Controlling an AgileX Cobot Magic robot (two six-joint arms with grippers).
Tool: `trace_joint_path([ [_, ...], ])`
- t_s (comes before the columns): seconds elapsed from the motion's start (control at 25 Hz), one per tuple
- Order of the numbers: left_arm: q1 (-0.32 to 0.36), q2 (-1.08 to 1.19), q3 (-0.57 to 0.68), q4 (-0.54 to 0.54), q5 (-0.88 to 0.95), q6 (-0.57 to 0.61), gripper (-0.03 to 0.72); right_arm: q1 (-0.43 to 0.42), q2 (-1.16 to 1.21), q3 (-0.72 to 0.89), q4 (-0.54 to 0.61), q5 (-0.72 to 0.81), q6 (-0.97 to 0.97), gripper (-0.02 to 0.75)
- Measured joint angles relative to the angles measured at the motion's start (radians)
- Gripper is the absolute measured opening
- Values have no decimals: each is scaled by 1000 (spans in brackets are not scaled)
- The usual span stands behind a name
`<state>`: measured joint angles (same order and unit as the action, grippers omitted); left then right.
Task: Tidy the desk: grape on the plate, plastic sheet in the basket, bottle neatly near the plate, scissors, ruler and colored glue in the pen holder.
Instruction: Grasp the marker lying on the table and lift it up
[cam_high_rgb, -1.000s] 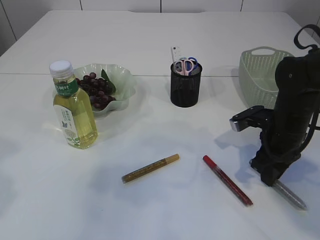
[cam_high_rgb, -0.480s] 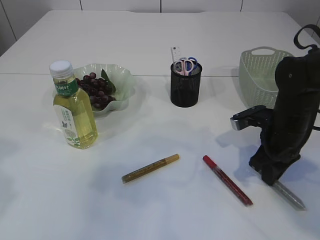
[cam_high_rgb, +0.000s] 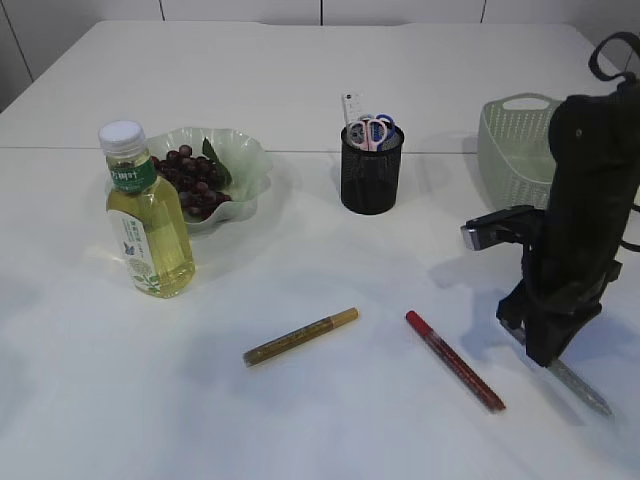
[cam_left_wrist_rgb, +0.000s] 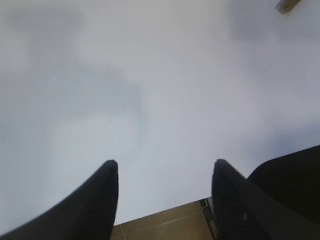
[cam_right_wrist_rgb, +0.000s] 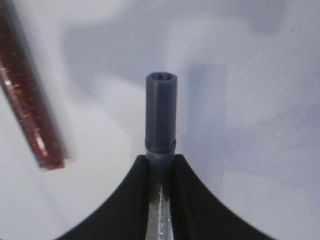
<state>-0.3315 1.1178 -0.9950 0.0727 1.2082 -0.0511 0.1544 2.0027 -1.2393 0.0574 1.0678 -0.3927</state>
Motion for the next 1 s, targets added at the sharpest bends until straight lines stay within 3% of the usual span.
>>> trace_joint_path([
  [0.12, 0, 0, 0, 0, 0, 0, 435, 0, 0, -86, 80, 103, 2, 111],
  [0.32, 0, 0, 0, 0, -1, 0, 434, 0, 0, -204, 207, 121, 54, 111],
  [0.64, 0, 0, 0, -30, -13, 0, 434, 0, -35, -243, 233, 134, 117, 111],
  [0.8, 0, 0, 0, -35, -52, 0, 434, 21, -67, -243, 231, 25, 117, 111],
  [1.0, 0, 0, 0, -36, -107, 0, 434, 75, -98, -231, 229, -234, 117, 111],
])
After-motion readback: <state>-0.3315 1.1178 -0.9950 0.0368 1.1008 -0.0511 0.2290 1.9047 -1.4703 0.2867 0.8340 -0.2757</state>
